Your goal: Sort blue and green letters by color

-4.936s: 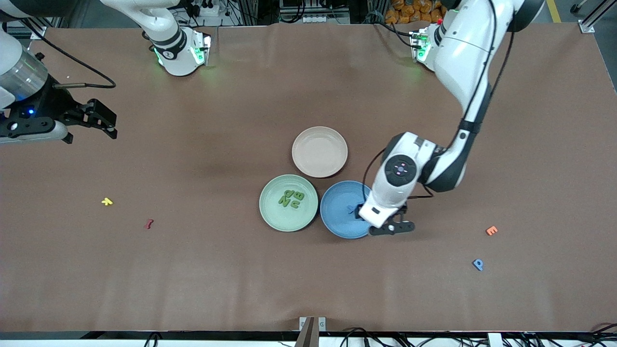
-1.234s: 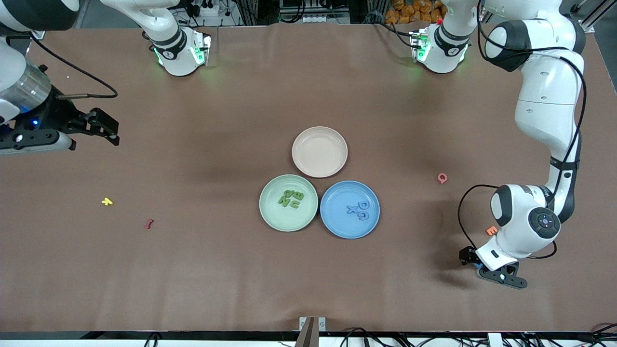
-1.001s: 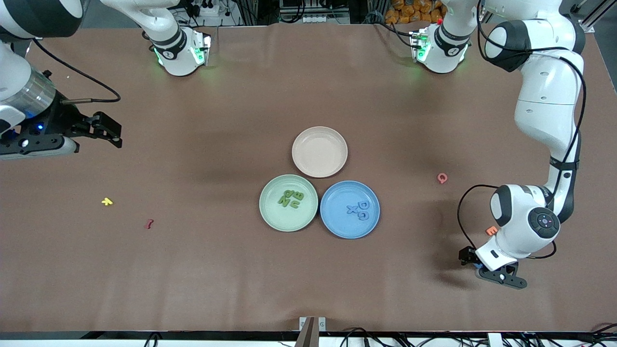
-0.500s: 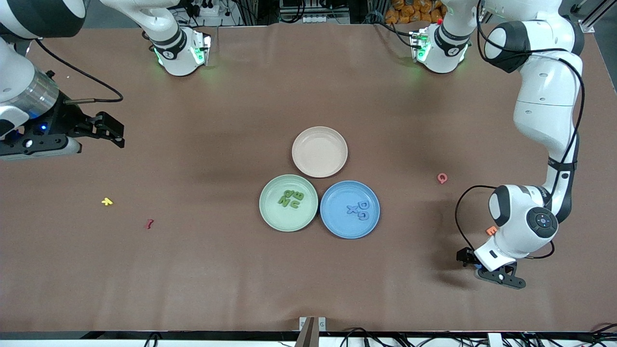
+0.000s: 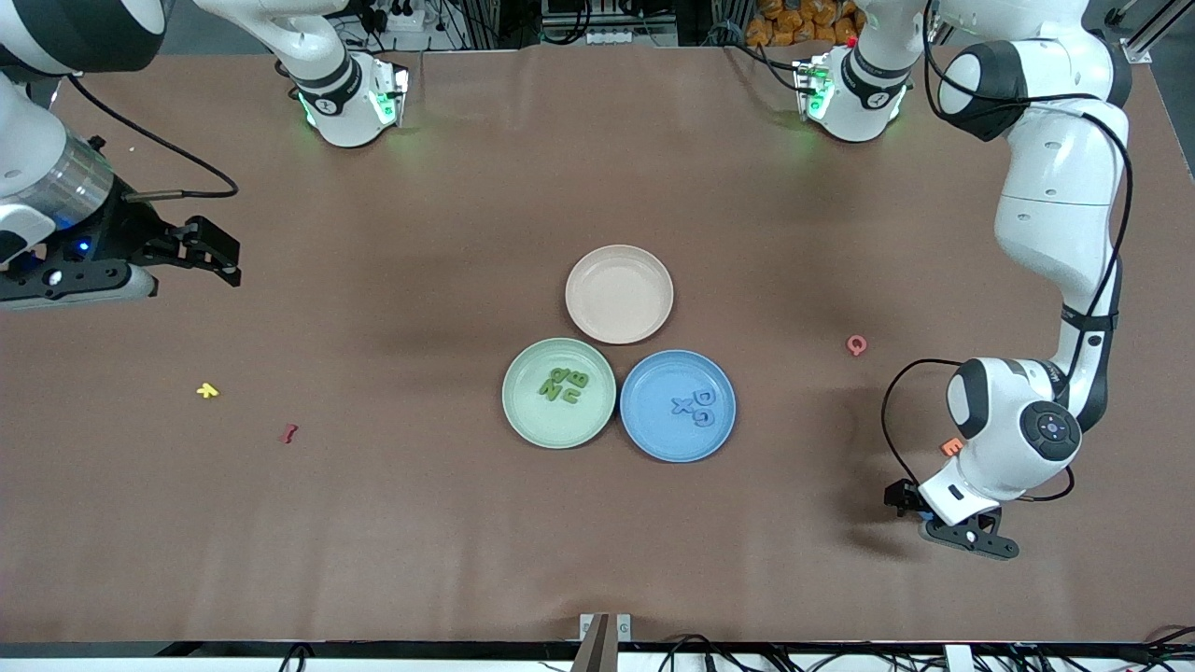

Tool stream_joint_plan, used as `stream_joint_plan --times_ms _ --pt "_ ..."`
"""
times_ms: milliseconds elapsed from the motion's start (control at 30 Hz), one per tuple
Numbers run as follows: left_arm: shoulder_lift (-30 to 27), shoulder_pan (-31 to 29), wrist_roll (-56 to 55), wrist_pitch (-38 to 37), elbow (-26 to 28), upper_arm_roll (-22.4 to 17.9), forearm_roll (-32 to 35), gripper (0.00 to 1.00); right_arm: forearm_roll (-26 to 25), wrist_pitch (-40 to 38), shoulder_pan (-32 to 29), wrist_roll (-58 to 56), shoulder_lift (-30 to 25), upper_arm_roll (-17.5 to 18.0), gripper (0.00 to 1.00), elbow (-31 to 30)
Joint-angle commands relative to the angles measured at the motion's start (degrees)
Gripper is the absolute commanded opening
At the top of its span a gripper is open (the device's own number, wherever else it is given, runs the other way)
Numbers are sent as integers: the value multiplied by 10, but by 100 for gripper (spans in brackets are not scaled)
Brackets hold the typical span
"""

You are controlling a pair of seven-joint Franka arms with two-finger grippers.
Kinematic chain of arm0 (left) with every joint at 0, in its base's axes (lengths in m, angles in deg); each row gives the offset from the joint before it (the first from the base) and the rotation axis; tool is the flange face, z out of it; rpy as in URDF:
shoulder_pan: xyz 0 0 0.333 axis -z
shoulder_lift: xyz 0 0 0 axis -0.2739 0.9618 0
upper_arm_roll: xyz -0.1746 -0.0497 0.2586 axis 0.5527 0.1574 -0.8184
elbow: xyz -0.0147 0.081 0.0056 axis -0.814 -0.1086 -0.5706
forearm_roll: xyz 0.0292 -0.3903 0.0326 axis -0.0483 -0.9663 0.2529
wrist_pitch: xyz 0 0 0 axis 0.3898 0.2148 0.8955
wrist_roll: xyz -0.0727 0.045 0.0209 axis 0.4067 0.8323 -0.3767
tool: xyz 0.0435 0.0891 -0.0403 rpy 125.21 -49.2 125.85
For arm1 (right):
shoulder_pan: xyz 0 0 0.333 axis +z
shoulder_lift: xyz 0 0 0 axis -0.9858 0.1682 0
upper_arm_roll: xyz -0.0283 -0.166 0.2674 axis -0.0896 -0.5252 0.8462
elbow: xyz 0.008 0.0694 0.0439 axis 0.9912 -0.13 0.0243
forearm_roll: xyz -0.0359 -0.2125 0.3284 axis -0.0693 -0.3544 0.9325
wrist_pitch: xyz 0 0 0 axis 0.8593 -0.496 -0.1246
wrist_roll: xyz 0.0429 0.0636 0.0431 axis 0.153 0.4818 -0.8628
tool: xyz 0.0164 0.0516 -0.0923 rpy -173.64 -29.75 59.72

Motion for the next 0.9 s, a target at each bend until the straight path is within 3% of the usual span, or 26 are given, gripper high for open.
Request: stream_joint_plan --times_ms 0,233,867 --pt "-16 -4 -6 19 38 3 -7 85 7 -8 1 -10 7 0 100 15" --pt "-25 -4 -4 22 47 0 -17 92 10 -9 1 -7 7 0 100 16" --pt "-58 -4 -4 23 85 -2 -17 96 10 -10 4 -3 11 0 100 22"
